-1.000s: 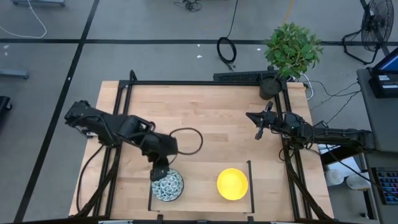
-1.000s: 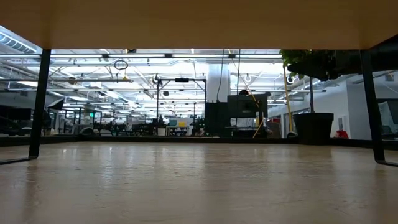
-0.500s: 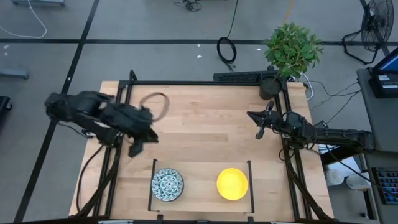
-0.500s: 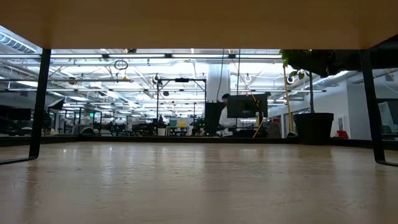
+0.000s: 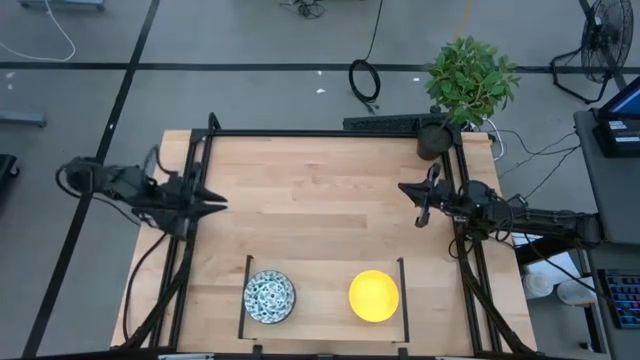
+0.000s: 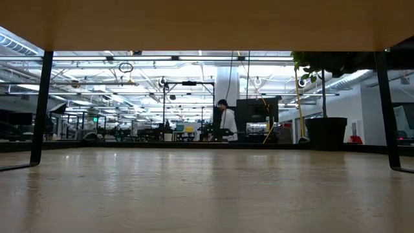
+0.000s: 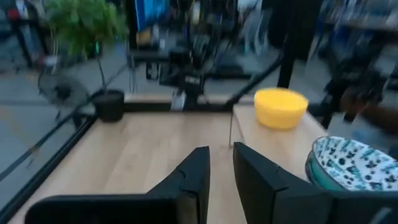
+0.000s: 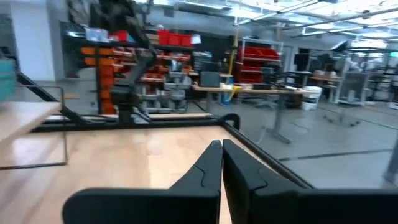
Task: Pick & Place Mini bowls
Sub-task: Return to Home Position
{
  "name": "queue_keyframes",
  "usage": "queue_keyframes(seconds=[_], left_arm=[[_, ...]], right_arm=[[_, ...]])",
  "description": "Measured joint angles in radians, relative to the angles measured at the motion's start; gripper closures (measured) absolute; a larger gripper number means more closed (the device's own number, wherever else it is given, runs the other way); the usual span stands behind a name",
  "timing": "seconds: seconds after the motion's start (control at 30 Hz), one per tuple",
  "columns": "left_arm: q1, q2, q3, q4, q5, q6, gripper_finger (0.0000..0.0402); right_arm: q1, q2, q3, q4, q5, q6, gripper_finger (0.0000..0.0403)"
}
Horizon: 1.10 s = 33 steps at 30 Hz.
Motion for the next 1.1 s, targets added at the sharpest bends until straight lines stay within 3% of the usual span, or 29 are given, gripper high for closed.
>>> queue_keyframes(seconds=[0.17,0.37,0.63,1.1], left_arm=[[0.004,-0.276,-0.263,0.115,0.006,-0.006,0.0328],[0.004,-0.444,-0.399,0.147,0.024,0.011,0.0328],[0.003,-0.452,-0.566,0.313,0.061,0.139,0.0328],[0.004,-0.456,-0.691,0.486,0.033,0.137,0.0328]], right_arm=[[0.001,-0.002,0.000,-0.001,-0.020,0.040,0.0403],[0.000,-0.002,-0.007,-0.009,0.003,0.066,0.0403],[0.000,-0.003,-0.007,-0.014,0.000,0.066,0.0403],[0.001,0.002,-0.007,-0.088,0.002,0.060,0.0403]])
